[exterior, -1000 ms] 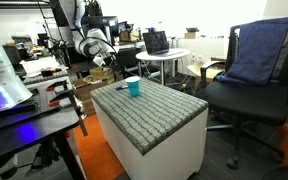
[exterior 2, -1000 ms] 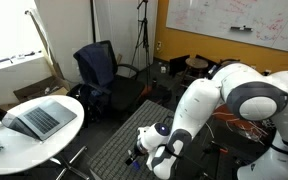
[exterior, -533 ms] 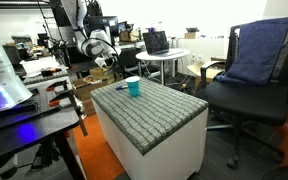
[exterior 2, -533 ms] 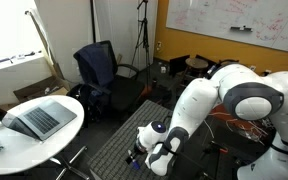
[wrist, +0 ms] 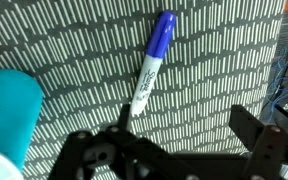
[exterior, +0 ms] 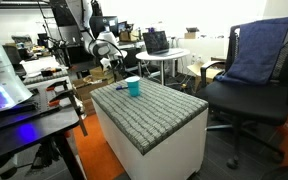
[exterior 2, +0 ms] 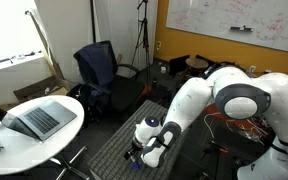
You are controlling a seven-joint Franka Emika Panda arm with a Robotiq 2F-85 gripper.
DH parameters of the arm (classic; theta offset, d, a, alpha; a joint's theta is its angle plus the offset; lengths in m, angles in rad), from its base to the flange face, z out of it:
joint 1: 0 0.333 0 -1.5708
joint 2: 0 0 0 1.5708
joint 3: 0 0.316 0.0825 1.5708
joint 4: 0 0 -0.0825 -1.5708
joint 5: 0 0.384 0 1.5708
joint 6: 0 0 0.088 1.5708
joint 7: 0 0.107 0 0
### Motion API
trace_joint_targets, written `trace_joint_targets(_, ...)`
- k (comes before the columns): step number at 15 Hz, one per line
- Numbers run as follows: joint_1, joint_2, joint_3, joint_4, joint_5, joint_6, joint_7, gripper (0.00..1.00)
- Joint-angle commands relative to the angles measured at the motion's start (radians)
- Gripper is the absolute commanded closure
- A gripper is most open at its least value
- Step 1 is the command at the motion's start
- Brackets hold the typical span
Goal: Put the marker inside the blue cup
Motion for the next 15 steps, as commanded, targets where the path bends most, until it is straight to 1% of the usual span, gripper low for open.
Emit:
trace_joint_targets(1, -0.02, 0.074, 0.018, 0.093, 0.0, -0.053, 0.012, 0.0)
trace_joint_targets(8, 0.013, 0.153, -0.016, 0.178, 0.009, -0.127, 0.031, 0.0)
trace_joint_targets(15, 0.013, 0.181, -0.026, 0.234, 0.01, -0.187, 0.041, 0.0)
